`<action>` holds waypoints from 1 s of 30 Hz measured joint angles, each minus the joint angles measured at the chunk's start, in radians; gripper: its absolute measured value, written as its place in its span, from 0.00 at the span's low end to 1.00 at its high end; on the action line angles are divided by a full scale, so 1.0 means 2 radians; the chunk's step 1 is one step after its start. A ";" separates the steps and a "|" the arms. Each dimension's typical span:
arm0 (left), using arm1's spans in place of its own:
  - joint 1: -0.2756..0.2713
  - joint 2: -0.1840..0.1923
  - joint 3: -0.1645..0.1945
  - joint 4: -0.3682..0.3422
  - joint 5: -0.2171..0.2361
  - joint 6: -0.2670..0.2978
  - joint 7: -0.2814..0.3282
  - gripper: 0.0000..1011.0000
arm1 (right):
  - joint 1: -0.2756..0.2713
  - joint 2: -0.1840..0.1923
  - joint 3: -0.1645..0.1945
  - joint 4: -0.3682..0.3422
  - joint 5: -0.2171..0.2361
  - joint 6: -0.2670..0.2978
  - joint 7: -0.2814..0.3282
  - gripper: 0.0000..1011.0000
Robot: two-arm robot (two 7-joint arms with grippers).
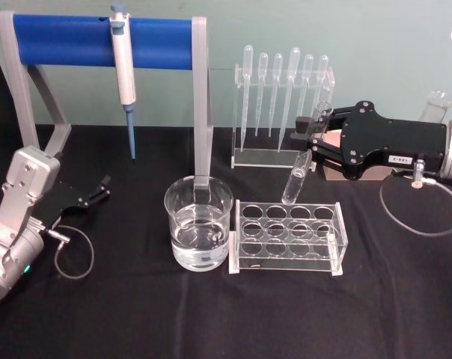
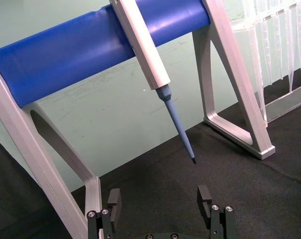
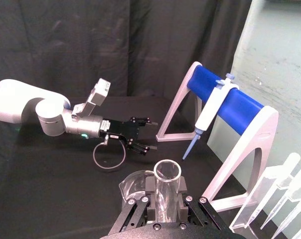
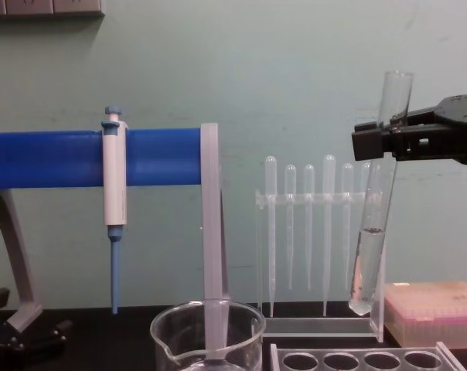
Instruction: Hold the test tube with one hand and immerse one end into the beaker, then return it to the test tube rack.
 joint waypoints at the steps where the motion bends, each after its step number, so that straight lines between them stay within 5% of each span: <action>1: 0.000 0.000 0.000 0.000 0.000 0.000 0.000 0.99 | 0.000 0.000 0.000 0.000 0.000 0.000 0.000 0.24; 30: 0.000 0.000 0.000 0.000 0.000 0.000 0.000 0.99 | 0.000 0.000 0.000 0.000 0.000 0.000 0.000 0.24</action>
